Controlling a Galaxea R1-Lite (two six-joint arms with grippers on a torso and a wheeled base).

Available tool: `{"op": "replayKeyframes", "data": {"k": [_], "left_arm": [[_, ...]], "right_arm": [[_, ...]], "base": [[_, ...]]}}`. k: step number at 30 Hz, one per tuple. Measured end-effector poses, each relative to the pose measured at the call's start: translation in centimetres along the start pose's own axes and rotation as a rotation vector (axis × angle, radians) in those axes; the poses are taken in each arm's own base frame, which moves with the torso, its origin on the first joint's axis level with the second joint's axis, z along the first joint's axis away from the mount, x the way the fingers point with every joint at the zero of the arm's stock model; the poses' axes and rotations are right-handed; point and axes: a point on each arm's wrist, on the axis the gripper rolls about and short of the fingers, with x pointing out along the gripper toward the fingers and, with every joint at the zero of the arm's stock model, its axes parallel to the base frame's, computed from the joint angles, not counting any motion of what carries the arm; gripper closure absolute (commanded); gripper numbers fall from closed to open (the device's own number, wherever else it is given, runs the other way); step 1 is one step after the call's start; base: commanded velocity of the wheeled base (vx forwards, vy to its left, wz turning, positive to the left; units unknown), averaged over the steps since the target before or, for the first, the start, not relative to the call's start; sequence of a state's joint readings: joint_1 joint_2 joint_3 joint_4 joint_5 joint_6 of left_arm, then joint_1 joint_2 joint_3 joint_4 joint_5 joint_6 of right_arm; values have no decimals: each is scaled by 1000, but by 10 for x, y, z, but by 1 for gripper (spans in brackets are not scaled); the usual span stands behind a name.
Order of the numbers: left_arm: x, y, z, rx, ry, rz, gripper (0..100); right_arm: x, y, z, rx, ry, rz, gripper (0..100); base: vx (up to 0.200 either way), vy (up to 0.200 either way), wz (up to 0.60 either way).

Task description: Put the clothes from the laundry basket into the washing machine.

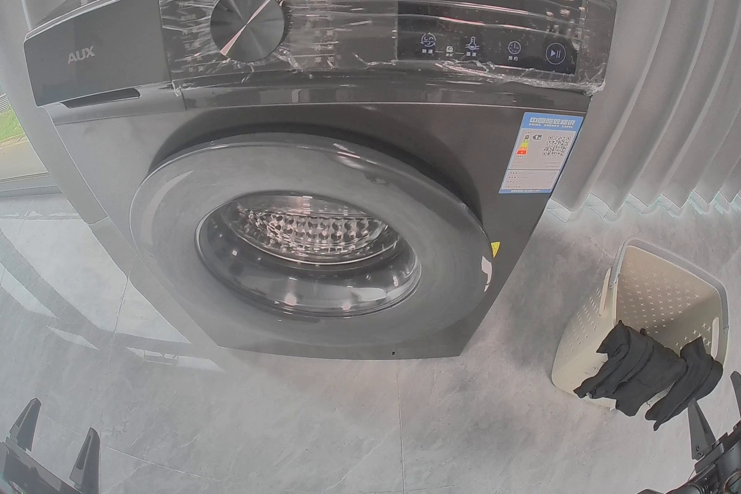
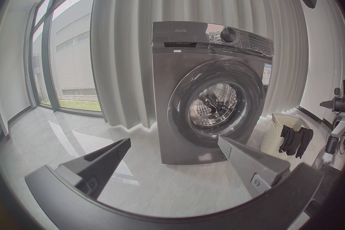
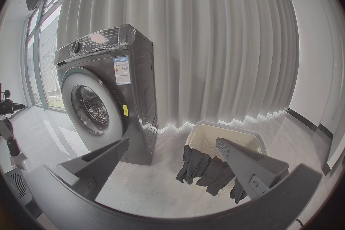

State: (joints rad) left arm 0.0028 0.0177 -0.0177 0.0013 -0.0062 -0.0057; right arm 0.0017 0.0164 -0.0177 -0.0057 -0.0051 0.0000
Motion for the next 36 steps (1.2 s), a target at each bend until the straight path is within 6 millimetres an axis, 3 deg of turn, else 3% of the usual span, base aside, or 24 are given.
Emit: {"op": "replayKeyframes", "data": {"k": [4,14,20,29,36], "left_arm": [[0,0,0,1,0,0,0],[0,0,0,0,-1,-1,0],[0,0,0,1,0,1,0],[0,0,0,1,0,0,0],[0,0,0,3,0,0,0]], "right_arm": [[0,0,0,0,0,0,0],[0,0,0,0,0,-1,0],[0,0,0,0,0,1,0],[0,0,0,0,0,0,0],[0,0,0,0,0,-1,0]], "base": [[-200,200,0],[0,0,0],[-200,0,0],[0,0,0],[-171,0,0]]}}
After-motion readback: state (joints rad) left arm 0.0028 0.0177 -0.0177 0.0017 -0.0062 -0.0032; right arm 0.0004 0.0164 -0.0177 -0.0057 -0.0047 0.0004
